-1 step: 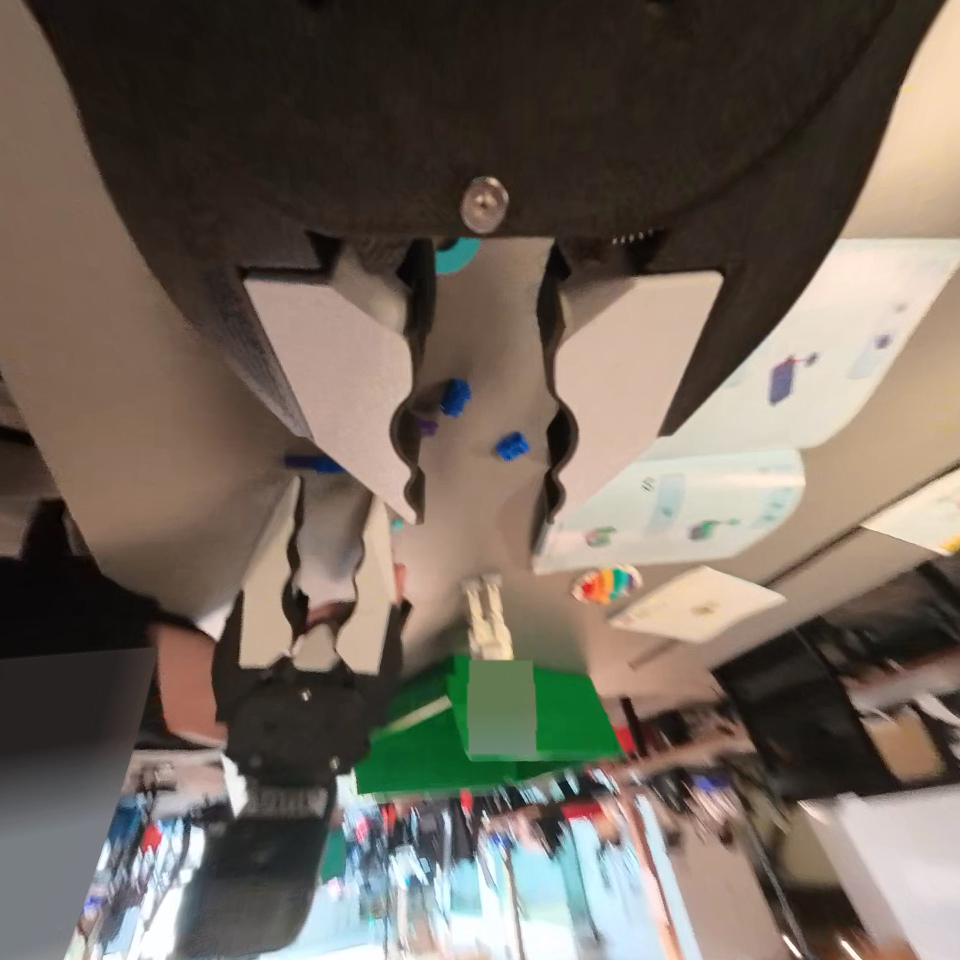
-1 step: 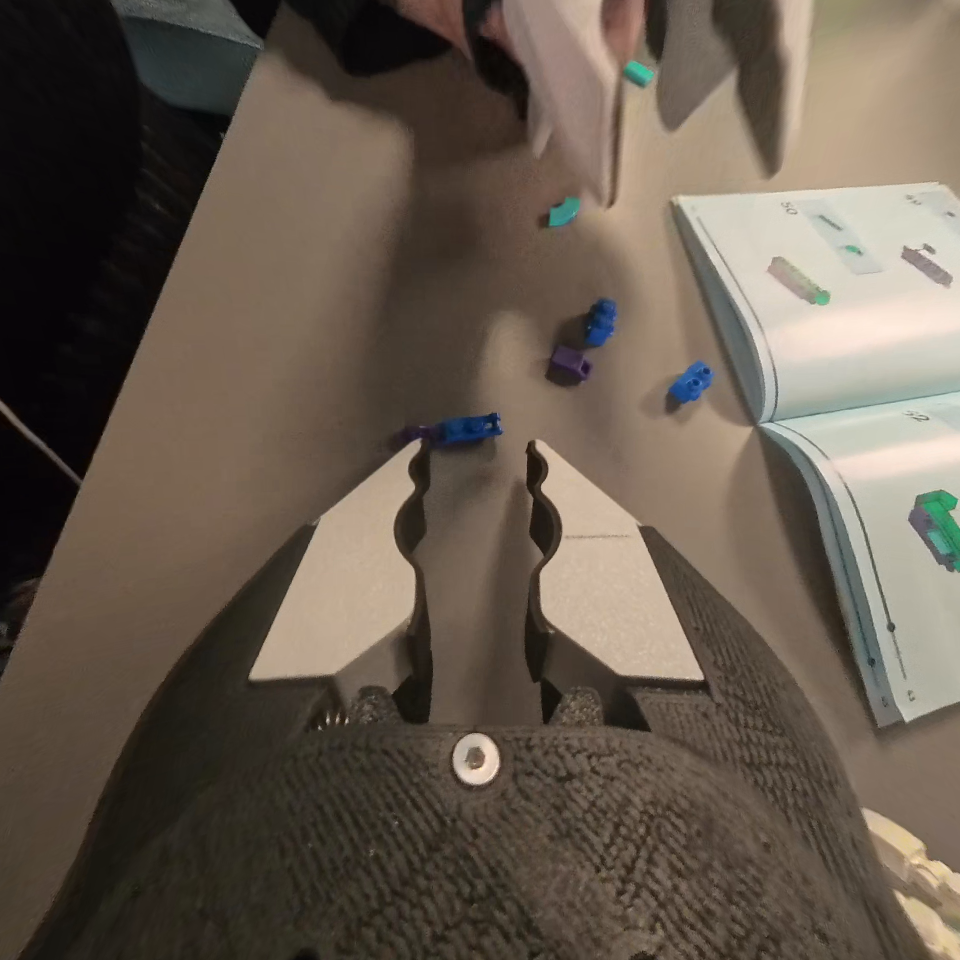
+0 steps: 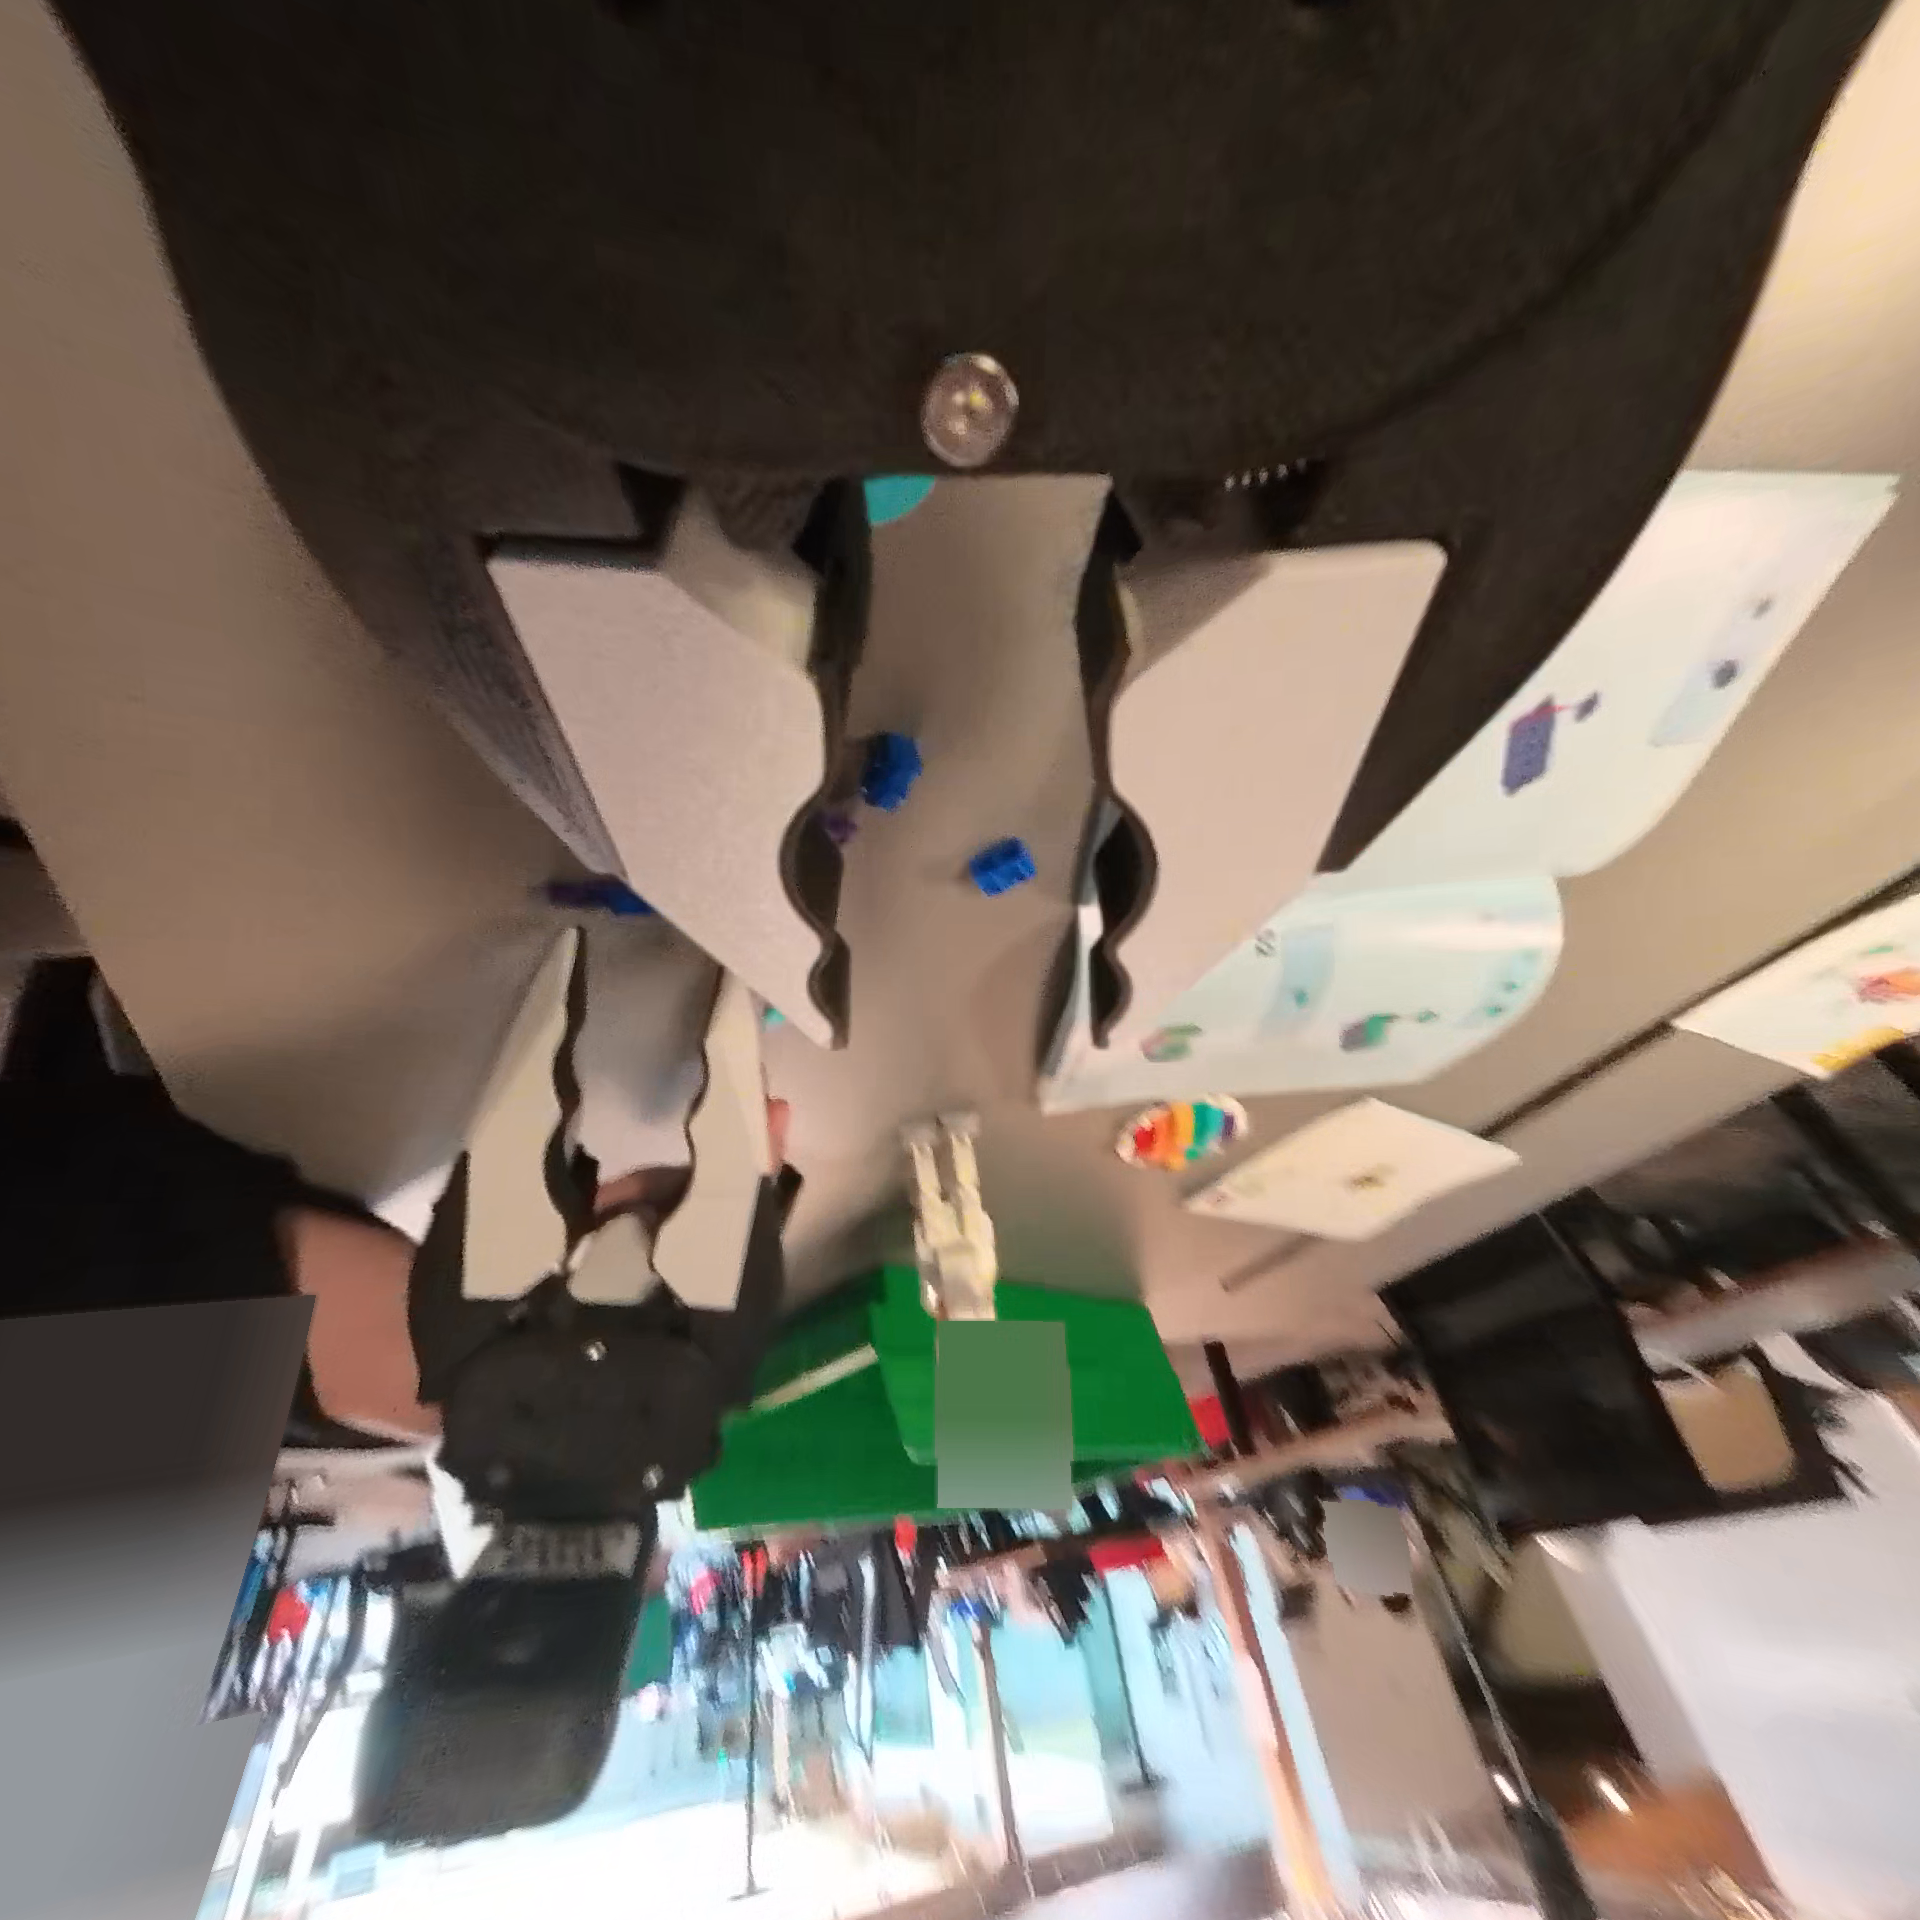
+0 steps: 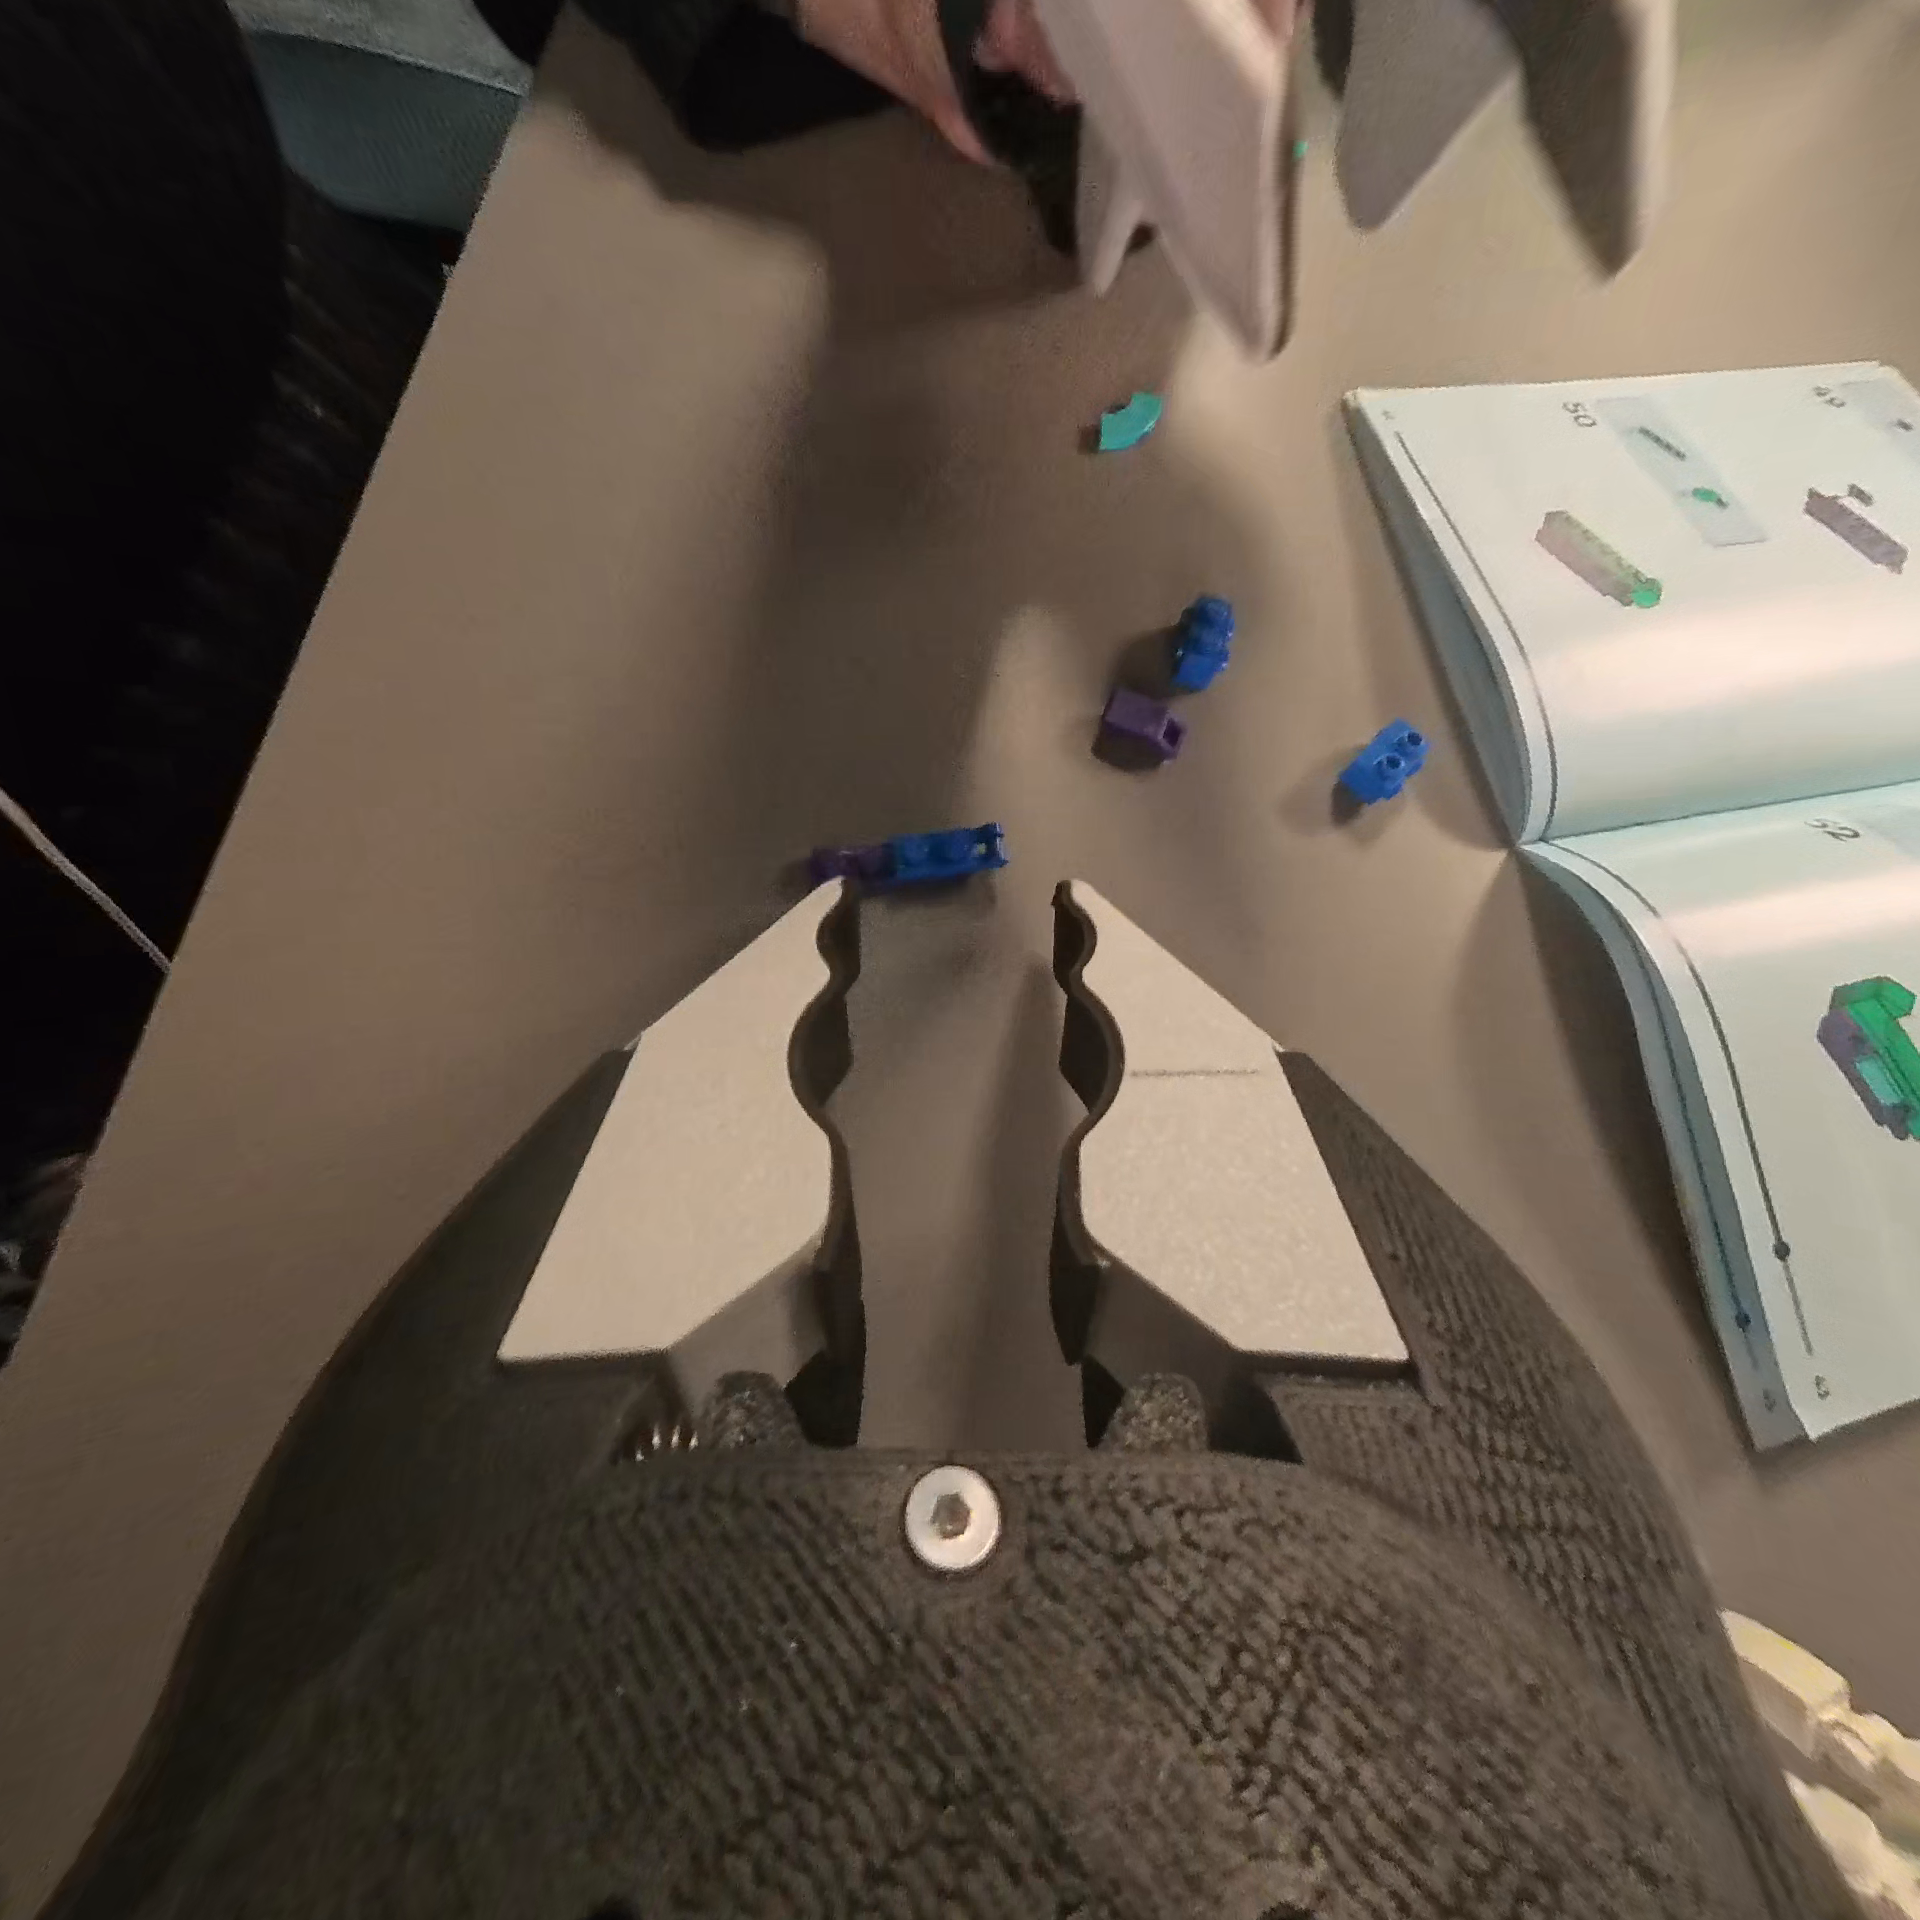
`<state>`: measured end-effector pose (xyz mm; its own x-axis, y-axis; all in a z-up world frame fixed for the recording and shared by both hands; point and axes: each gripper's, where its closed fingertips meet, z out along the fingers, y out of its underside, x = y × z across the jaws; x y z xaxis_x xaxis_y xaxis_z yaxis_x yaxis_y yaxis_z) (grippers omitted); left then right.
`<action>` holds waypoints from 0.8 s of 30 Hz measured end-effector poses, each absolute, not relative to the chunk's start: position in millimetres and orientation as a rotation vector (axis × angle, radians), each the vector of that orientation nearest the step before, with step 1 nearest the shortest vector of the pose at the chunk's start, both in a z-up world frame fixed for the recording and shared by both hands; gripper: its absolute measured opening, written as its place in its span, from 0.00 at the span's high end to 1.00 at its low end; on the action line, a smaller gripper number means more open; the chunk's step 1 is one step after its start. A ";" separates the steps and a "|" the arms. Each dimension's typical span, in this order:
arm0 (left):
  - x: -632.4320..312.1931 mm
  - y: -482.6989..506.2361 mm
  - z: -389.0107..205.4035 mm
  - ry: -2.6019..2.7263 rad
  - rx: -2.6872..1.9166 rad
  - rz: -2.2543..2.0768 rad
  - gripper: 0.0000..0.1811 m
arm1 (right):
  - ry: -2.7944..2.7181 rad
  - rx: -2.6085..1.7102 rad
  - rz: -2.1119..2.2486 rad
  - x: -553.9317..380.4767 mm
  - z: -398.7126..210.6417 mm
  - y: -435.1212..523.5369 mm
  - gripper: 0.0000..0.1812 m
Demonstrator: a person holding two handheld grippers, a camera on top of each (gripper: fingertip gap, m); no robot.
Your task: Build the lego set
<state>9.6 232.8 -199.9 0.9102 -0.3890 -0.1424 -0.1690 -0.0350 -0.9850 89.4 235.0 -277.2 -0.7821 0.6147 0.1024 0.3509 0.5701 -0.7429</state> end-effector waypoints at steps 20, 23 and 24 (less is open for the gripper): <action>10.9 224.9 -184.7 0.406 -1.510 -0.401 0.72 | -1.551 -1.828 0.876 106.0 -278.6 221.9 0.78; 4.7 225.8 -182.7 0.350 -1.508 -0.456 0.70 | -1.513 -1.851 0.828 101.3 -282.8 215.1 0.79; 2.4 226.6 -182.4 0.332 -1.510 -0.470 0.70 | -1.483 -1.866 0.796 100.5 -283.3 217.6 0.81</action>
